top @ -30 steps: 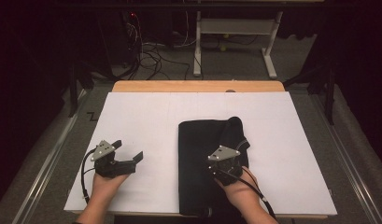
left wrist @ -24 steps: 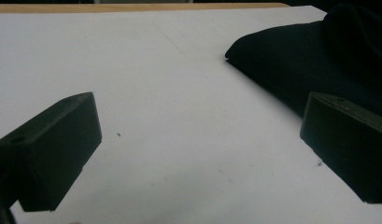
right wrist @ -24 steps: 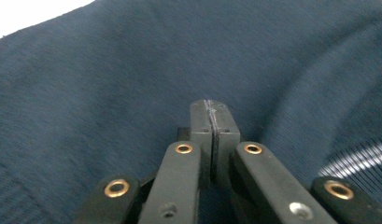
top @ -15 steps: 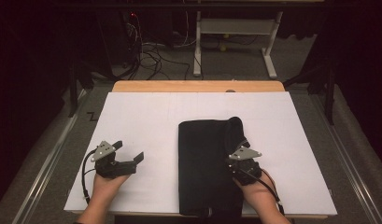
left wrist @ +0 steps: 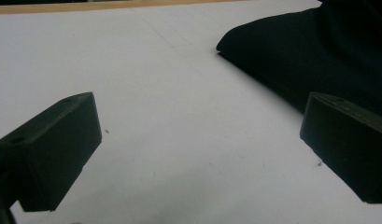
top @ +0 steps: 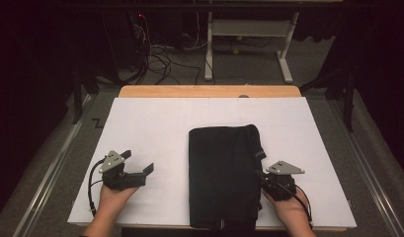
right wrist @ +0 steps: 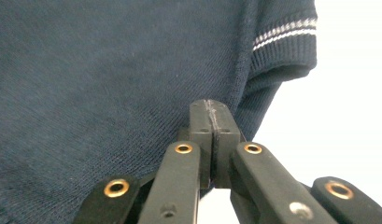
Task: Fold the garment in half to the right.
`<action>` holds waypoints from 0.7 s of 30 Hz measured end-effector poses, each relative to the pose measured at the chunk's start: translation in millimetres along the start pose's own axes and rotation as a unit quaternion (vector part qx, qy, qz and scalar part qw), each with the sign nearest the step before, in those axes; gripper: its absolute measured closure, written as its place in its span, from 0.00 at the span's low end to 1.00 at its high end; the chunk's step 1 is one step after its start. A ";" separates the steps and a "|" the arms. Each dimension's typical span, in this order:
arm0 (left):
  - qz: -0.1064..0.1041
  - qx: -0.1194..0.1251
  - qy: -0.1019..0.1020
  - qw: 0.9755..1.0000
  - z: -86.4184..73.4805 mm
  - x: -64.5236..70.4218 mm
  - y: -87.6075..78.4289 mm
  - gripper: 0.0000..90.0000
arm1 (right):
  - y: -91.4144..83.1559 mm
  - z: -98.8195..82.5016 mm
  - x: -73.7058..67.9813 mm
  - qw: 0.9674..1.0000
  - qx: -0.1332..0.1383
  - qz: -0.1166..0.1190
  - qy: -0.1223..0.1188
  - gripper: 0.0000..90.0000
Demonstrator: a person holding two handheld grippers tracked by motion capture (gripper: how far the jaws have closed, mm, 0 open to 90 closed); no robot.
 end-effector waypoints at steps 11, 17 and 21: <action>-0.016 0.010 0.023 1.000 1.8 10.2 2.9 0.00 | -37.7 -4.5 45.9 0.992 0.119 0.018 0.037 0.74; -0.021 0.011 0.025 0.999 2.3 13.7 5.1 0.00 | -56.0 -19.0 63.2 0.986 0.159 0.018 0.046 0.39; -0.022 0.014 0.028 0.999 3.1 17.1 3.4 0.00 | -60.7 -28.3 66.8 0.982 0.181 0.015 0.046 0.17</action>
Point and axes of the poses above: each handheld gripper's, and its own axes: y roughly forward along the jaws, z roughly out of its top, x roughly to its right, the point moved 1 cm from there along y, roughly forward along the jaws, and after that the axes turned 7 degrees about y, right-handed, at the moved point
